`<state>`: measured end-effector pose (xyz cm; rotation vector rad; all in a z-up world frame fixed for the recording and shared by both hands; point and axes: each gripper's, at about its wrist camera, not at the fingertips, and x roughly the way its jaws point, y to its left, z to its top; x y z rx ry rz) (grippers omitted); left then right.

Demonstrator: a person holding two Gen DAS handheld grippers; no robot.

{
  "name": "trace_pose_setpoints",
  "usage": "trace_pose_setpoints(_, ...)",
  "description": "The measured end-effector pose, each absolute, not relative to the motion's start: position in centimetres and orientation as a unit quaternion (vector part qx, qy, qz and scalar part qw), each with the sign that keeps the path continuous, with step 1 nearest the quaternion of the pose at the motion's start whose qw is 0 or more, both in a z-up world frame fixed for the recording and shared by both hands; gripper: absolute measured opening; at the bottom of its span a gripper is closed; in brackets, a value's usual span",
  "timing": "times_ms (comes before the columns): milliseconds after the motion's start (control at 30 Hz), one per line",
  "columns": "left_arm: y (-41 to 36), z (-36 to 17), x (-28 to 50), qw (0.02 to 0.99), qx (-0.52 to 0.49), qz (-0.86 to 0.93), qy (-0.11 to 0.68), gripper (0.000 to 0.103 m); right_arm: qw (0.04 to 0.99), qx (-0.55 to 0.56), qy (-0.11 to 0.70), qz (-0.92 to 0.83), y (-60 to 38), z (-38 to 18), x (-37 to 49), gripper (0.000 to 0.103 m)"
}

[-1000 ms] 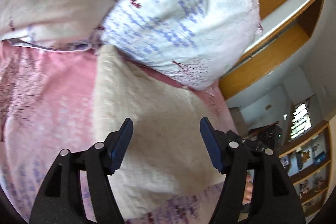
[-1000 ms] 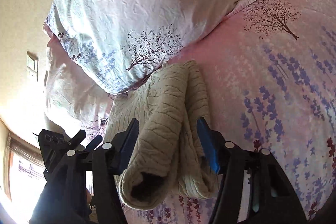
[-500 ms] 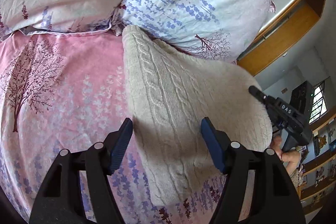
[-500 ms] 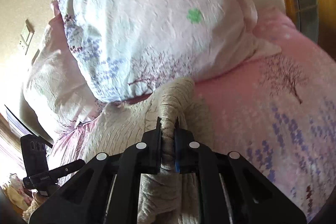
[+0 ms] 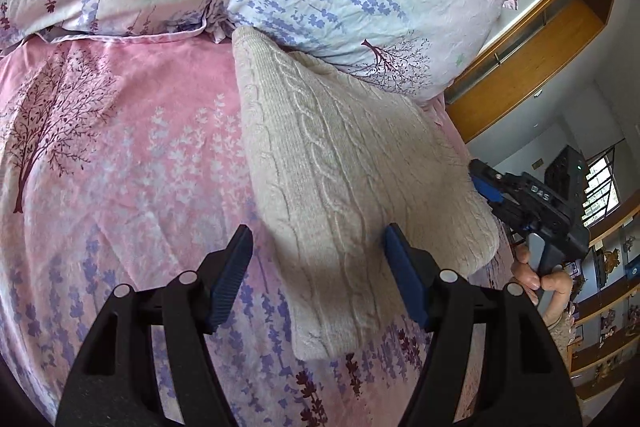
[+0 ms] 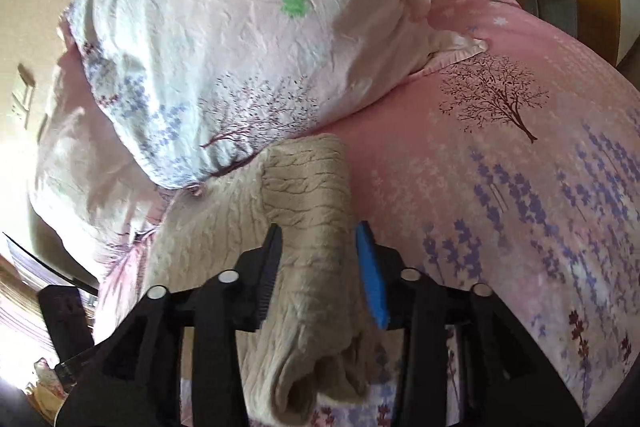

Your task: Fold small clothes

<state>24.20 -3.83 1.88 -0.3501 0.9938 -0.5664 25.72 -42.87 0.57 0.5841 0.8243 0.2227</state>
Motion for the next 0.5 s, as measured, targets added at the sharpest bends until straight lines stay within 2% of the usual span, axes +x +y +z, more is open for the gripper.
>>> trace_pose_setpoints(133, -3.6, 2.4, 23.2, 0.836, -0.15, -0.255, 0.463, 0.067, 0.868, 0.279, 0.391, 0.129, -43.1, 0.6, 21.8, 0.049)
trace_pose_setpoints(333, -4.7, 2.5, 22.0, 0.847, -0.115, -0.237, 0.461, 0.06, 0.872, 0.253, 0.391, 0.153, -40.4, 0.3, 19.7, 0.048)
trace_pose_setpoints(367, -4.9, 2.5, 21.8, 0.849, -0.106, -0.235, 0.46, 0.058, 0.874, 0.243, 0.392, 0.154, -39.9, 0.2, 19.6, 0.044)
trace_pose_setpoints(433, -5.4, 2.5, 21.6, 0.852, -0.095, -0.232, 0.46, 0.056, 0.874, 0.231, 0.398, 0.156, -39.3, -0.3, 19.5, 0.029)
trace_pose_setpoints(467, -5.4, 2.5, 21.5, 0.852, -0.092, -0.23, 0.46, 0.056, 0.872, 0.23, 0.403, 0.158, -39.1, -0.6, 19.7, 0.016)
trace_pose_setpoints(500, -5.5, 2.4, 21.5, 0.853, -0.09, -0.228, 0.461, 0.056, 0.87, 0.23, 0.407, 0.157, -39.0, -0.8, 19.8, 0.013)
